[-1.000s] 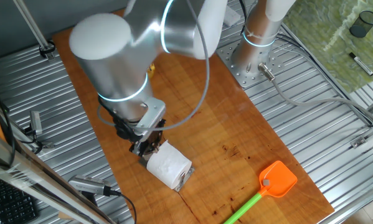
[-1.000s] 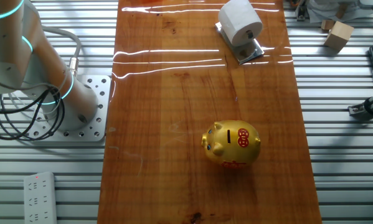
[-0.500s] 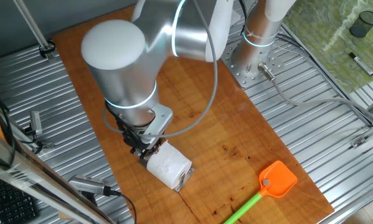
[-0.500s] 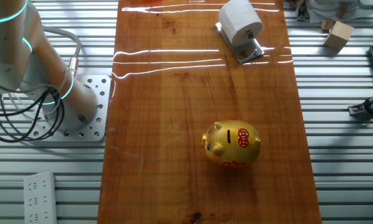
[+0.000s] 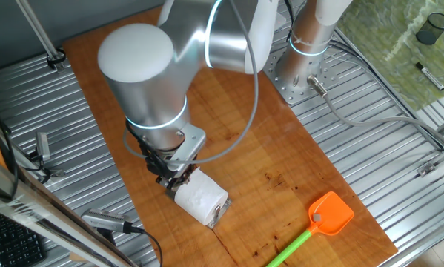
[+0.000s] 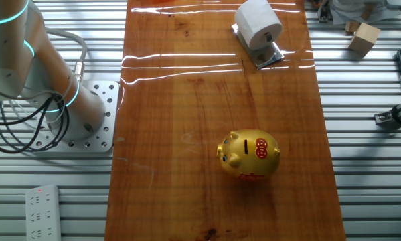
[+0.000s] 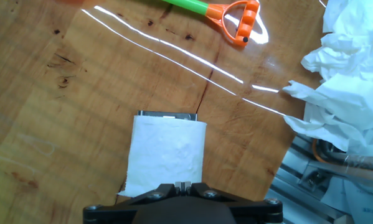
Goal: Take the roll of paper down from the shelf
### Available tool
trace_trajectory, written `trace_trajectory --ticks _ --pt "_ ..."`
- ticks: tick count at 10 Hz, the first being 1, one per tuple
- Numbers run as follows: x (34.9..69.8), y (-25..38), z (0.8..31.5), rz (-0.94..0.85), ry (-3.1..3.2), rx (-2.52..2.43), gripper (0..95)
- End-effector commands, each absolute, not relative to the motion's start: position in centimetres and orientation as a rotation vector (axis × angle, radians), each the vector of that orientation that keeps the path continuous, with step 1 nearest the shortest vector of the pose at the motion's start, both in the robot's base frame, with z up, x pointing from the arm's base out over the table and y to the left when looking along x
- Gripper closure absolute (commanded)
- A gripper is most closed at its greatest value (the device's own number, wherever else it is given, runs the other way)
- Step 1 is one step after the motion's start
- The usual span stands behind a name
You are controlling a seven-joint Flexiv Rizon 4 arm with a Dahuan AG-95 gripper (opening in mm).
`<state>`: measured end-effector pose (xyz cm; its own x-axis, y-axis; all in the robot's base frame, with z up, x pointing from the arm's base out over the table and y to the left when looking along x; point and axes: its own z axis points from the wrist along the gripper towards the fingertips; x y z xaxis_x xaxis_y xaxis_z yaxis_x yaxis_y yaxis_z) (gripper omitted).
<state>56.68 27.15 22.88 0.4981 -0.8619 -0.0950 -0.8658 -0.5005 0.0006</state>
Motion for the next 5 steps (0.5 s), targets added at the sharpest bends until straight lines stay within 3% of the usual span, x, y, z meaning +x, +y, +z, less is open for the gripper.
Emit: trace_trajectory --ticks 1,5 --pt "56.73 27.19 22.84 0.127 1.547 -2.679 95.0" --pt "55.98 27.82 22.55 0.110 1.574 -2.665 95.0"
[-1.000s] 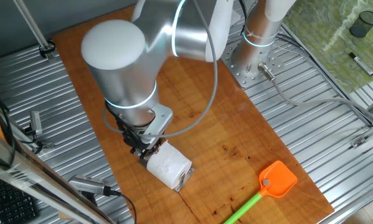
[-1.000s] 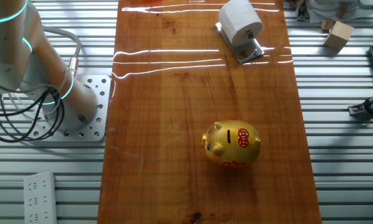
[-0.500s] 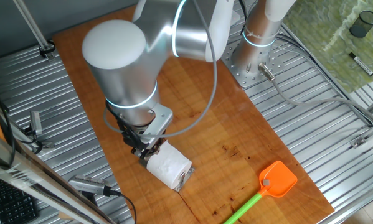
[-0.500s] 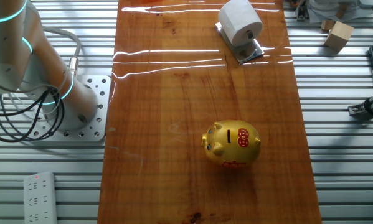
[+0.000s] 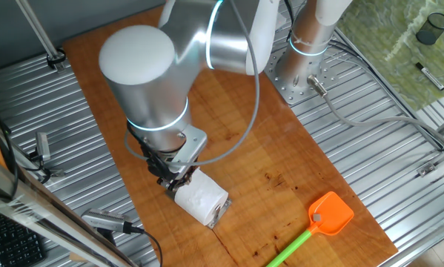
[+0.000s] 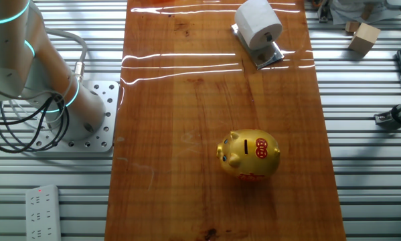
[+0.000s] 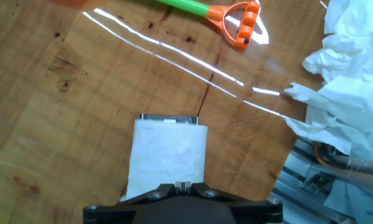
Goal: Take the roll of paper down from the shelf
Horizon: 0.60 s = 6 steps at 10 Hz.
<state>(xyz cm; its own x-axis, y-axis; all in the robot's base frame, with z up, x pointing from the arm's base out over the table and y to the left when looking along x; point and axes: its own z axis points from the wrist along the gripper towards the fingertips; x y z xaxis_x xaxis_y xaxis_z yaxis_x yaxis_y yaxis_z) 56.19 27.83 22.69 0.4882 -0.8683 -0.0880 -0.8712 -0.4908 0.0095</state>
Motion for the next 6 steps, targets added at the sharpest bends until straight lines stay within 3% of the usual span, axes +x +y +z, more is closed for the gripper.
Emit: trace_trajectory --ticks 1,6 --pt "55.8 27.8 22.5 0.109 1.580 -2.662 95.0" --pt "53.3 27.0 21.7 0.056 1.642 -2.622 95.0"
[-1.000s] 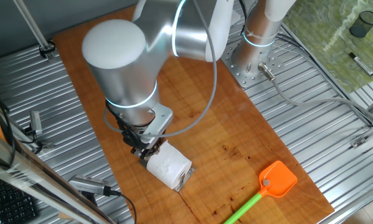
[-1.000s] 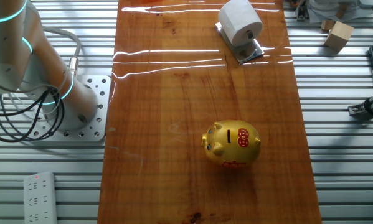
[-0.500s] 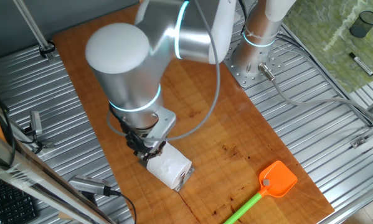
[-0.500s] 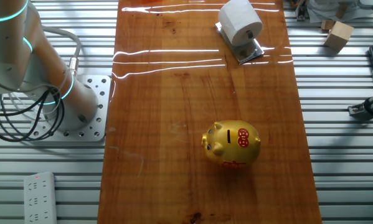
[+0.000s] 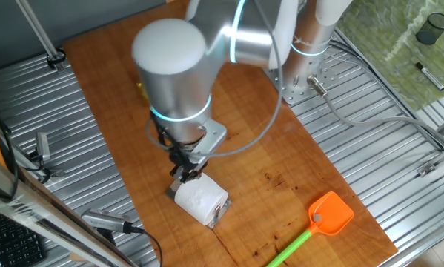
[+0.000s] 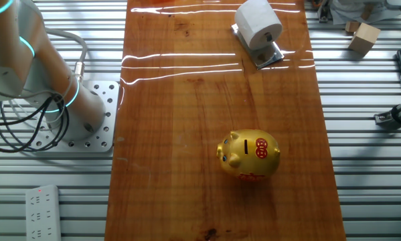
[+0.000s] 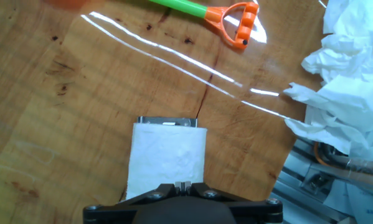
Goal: Take the roll of paper down from the shelf
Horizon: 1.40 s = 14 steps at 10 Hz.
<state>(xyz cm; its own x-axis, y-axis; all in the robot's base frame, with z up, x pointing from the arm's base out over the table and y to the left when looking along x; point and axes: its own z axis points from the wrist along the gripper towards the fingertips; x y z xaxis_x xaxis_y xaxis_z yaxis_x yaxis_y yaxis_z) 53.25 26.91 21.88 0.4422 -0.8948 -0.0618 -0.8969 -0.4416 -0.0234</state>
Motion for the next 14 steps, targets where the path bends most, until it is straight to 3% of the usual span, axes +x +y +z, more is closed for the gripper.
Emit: trace_trajectory --ticks 1,14 --pt "53.1 27.0 21.5 0.037 1.652 -2.622 95.0" --pt "53.5 28.1 15.7 -0.034 1.674 -2.610 95.0"
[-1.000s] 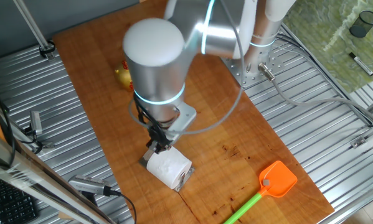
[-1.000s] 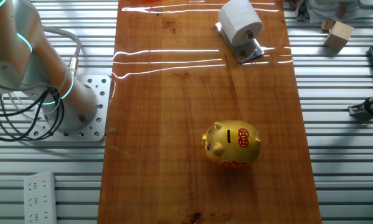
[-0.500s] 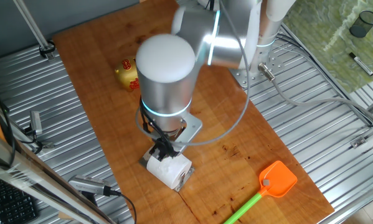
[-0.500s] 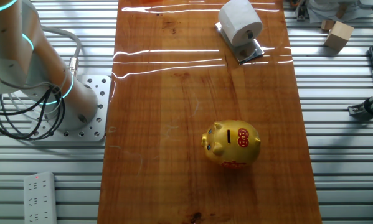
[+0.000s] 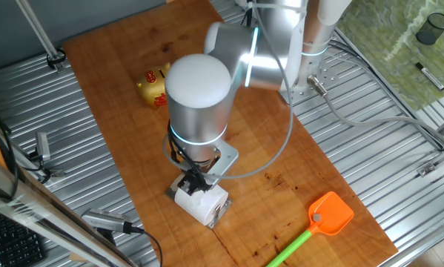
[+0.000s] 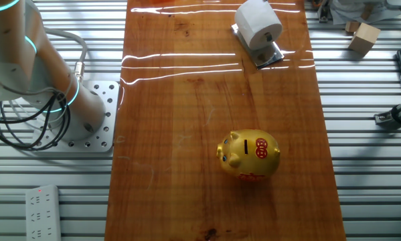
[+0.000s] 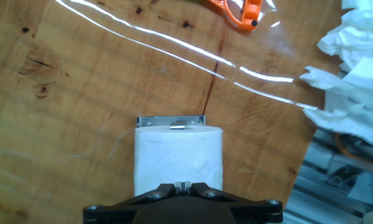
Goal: Take the roll of paper down from the shelf
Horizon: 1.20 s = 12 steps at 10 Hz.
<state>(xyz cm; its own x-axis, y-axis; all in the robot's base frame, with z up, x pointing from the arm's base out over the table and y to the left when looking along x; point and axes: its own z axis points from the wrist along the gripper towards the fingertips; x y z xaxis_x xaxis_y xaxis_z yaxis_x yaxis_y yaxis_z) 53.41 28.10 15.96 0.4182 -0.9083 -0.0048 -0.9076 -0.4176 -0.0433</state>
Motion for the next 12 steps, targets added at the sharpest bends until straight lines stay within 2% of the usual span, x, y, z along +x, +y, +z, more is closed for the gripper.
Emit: trace_trajectory --ticks 1,12 --pt "53.5 28.1 15.4 -0.034 1.675 -2.609 95.0" --pt "53.5 28.2 14.2 -0.039 1.688 -2.597 95.0"
